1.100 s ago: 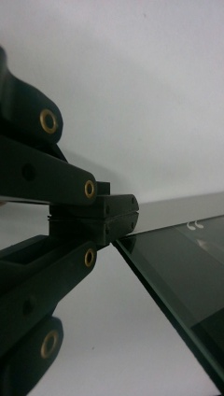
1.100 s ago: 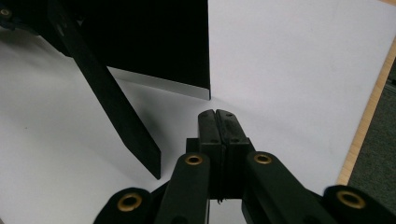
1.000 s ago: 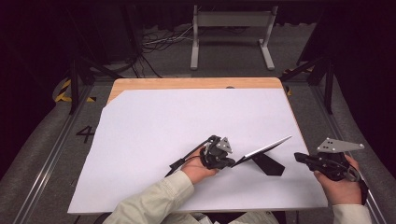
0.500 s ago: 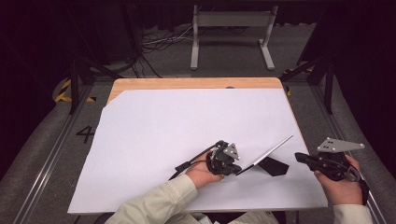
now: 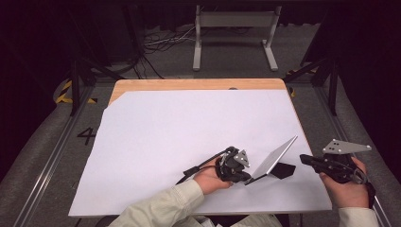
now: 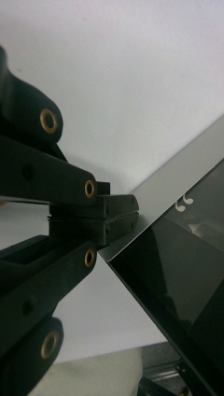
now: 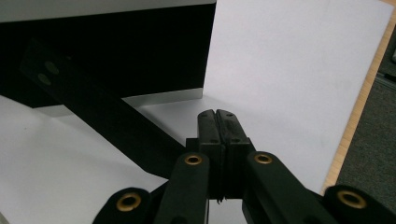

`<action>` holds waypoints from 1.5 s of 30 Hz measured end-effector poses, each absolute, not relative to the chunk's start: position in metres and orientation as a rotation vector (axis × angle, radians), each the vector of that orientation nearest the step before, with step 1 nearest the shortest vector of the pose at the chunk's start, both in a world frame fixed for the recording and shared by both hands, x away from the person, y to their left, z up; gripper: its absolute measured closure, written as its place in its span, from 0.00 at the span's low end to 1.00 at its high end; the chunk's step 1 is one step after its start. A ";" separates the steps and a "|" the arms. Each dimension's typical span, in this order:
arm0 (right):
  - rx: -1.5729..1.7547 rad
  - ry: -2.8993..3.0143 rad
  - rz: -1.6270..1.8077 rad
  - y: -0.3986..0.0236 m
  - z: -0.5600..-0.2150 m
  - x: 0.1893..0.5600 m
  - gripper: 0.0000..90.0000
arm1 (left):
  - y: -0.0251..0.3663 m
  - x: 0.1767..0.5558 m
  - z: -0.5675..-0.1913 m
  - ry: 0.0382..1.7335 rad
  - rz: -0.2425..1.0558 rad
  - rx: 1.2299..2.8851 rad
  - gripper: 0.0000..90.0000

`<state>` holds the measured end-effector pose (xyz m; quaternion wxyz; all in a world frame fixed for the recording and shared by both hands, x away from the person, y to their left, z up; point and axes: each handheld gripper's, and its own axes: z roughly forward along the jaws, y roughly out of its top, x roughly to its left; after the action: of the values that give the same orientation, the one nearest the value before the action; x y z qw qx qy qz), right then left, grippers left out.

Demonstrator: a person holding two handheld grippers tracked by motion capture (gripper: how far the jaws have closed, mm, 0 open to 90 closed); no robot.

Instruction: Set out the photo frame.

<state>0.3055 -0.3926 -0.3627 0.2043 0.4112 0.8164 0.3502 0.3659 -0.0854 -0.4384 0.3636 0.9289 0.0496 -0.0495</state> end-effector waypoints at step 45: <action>1.256 2.213 0.997 -0.402 -0.345 0.297 0.97 | -0.151 0.332 -0.442 -0.030 -0.190 2.389 1.00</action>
<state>0.2966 -0.4023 -0.3447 0.2030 0.4499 0.7929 0.3572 0.3322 -0.1511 -0.4421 0.3640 0.9284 -0.0118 -0.0739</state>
